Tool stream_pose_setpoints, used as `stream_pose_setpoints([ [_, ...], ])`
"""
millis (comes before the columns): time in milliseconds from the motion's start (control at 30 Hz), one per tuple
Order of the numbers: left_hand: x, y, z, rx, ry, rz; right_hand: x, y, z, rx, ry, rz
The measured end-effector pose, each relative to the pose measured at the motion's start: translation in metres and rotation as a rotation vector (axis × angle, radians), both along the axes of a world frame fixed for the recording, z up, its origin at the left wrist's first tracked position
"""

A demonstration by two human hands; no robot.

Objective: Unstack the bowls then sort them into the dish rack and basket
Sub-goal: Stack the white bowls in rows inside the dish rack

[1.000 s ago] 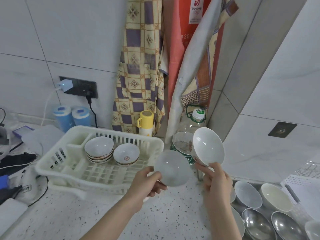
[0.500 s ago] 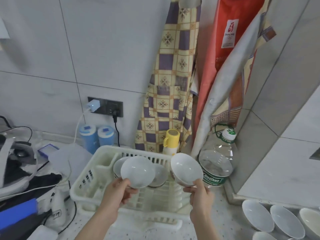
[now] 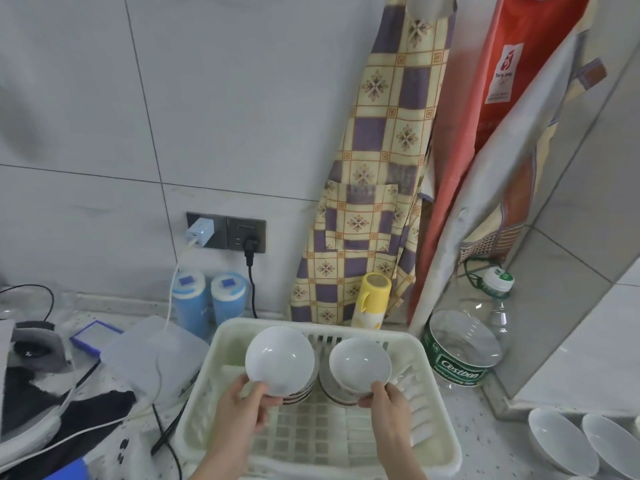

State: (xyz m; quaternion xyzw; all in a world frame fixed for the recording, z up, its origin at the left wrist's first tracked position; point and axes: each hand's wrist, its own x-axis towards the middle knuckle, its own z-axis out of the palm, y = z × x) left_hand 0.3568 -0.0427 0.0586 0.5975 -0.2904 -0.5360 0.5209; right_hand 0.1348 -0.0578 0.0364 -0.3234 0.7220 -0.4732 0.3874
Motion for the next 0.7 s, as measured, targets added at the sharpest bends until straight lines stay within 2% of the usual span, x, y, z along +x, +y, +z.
stream_pose_setpoints([
  [233,0.005,-0.007,-0.009,-0.005,0.037,0.012,0.006,-0.009,-0.006,0.029,0.065,0.127],
  [700,0.002,-0.010,-0.014,-0.013,0.016,-0.025,0.008,-0.005,-0.002,0.102,0.145,0.094],
])
